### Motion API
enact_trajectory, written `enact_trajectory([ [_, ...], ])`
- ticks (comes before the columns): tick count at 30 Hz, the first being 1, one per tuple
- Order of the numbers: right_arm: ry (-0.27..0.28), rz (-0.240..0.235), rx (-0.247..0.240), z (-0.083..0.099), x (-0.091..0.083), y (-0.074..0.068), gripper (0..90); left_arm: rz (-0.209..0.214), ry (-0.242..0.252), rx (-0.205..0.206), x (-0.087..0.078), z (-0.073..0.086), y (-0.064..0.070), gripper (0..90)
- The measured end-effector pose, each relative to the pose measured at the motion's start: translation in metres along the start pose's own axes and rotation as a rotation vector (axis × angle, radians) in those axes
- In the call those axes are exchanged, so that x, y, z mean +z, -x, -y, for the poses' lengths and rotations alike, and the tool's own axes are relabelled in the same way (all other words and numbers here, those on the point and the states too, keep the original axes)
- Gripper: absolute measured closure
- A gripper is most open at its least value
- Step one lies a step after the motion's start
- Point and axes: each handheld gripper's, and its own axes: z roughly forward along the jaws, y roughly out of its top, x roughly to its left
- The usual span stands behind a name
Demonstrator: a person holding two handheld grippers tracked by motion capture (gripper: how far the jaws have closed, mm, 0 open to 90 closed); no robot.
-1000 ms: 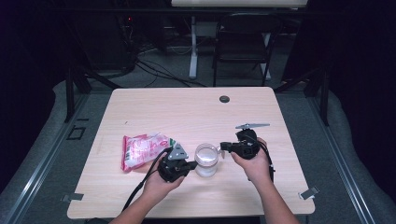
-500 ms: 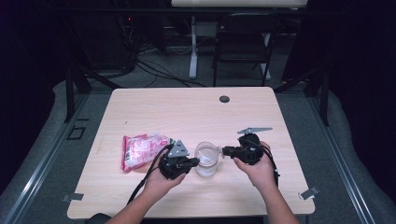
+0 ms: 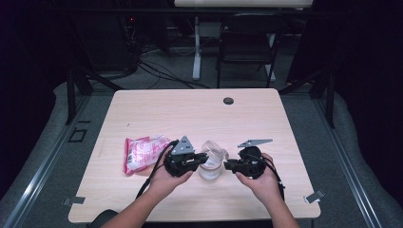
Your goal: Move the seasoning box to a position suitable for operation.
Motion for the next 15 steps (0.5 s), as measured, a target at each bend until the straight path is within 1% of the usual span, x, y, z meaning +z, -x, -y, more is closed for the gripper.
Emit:
enact_trajectory([
  [1, 0.01, 0.003, 0.002, 0.0, 0.002, -0.002, 74.7, -0.001, 0.004, -0.002, 0.0, 0.0, 0.0, 82.5],
  [2, 0.006, 0.006, -0.003, 0.0, 0.002, -0.002, 74.7, -0.001, 0.005, -0.002, 0.001, 0.0, 0.001, 82.3],
  [3, 0.013, 0.008, -0.006, 0.001, 0.003, -0.004, 74.7, 0.001, 0.005, -0.002, 0.001, 0.0, 0.001, 81.9],
  [4, 0.01, 0.012, -0.008, 0.001, 0.003, -0.005, 74.8, -0.002, 0.003, 0.005, 0.001, 0.0, 0.001, 81.4],
  [7, 0.032, 0.018, -0.016, 0.0, 0.004, -0.008, 75.5, -0.008, -0.01, 0.002, 0.003, 0.001, -0.001, 79.4],
  [8, 0.031, 0.017, -0.016, 0.0, 0.003, -0.008, 75.6, -0.018, -0.009, 0.0, 0.004, 0.001, -0.001, 76.8],
  [9, 0.031, 0.017, -0.016, -0.001, 0.003, -0.008, 75.6, -0.019, -0.009, -0.004, 0.005, 0.002, -0.002, 76.8],
  [11, 0.032, 0.017, -0.016, 0.0, 0.003, -0.008, 75.6, -0.037, -0.02, -0.009, 0.006, 0.005, -0.005, 75.6],
  [12, 0.032, 0.018, -0.016, 0.0, 0.003, -0.008, 75.6, -0.047, -0.027, -0.016, 0.008, 0.006, -0.007, 74.5],
  [14, 0.035, 0.02, -0.014, 0.0, 0.003, -0.008, 75.6, -0.073, -0.028, -0.017, 0.009, 0.008, -0.009, 71.5],
  [15, 0.037, 0.018, -0.017, 0.0, 0.003, -0.008, 75.6, -0.079, -0.033, -0.019, 0.01, 0.009, -0.01, 70.2],
])
